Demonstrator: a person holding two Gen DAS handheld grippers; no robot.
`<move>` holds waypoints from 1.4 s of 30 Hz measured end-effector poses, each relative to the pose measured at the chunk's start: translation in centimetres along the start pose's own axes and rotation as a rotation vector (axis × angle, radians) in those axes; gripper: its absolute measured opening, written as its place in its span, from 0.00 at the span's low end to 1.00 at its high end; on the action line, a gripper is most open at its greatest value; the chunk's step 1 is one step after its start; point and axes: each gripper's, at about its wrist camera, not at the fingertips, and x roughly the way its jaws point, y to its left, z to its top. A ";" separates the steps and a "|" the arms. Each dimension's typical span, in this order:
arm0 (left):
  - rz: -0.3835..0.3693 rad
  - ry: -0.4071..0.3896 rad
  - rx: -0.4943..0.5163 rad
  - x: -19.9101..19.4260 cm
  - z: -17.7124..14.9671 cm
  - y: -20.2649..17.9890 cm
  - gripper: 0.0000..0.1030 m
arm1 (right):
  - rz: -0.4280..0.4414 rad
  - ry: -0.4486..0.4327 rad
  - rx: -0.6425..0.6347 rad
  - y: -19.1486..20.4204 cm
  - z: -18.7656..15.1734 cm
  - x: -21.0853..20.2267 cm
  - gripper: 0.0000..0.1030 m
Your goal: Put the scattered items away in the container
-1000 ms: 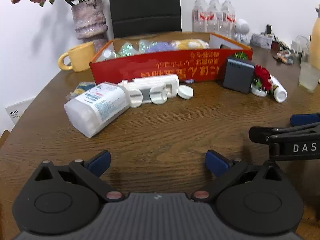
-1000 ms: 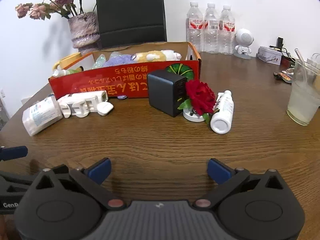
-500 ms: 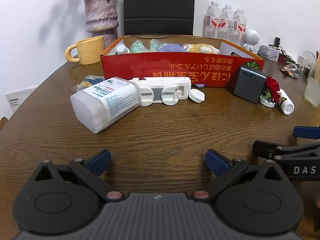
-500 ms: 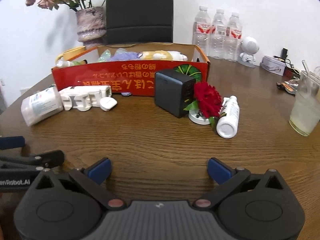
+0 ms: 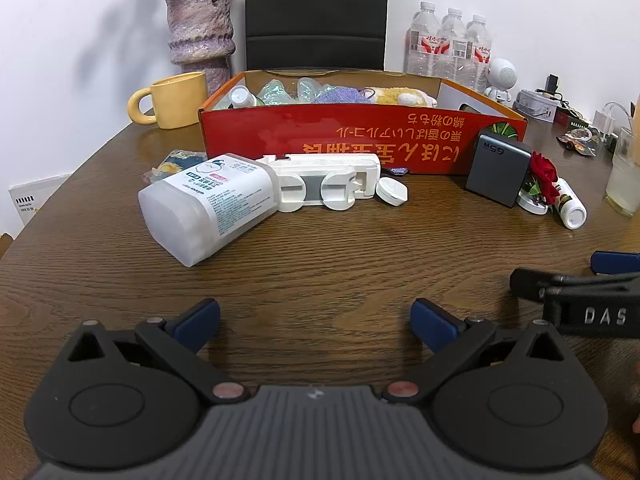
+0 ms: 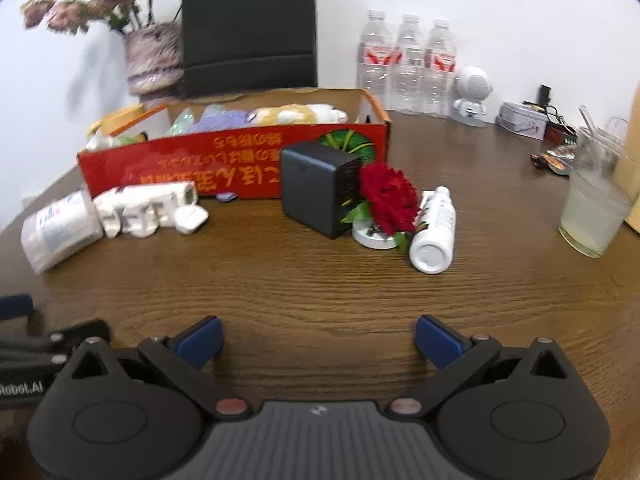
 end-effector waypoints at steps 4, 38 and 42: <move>0.000 0.000 -0.001 0.0 0.0 0.0 1.00 | -0.007 0.000 -0.003 -0.3 0.2 0.3 1.00; -0.002 -0.001 -0.001 0.0 0.0 0.1 1.00 | -0.007 0.010 -0.040 0.3 0.2 0.4 1.00; -0.002 -0.001 -0.001 0.0 0.0 0.1 1.00 | -0.007 0.010 -0.040 0.3 0.2 0.4 1.00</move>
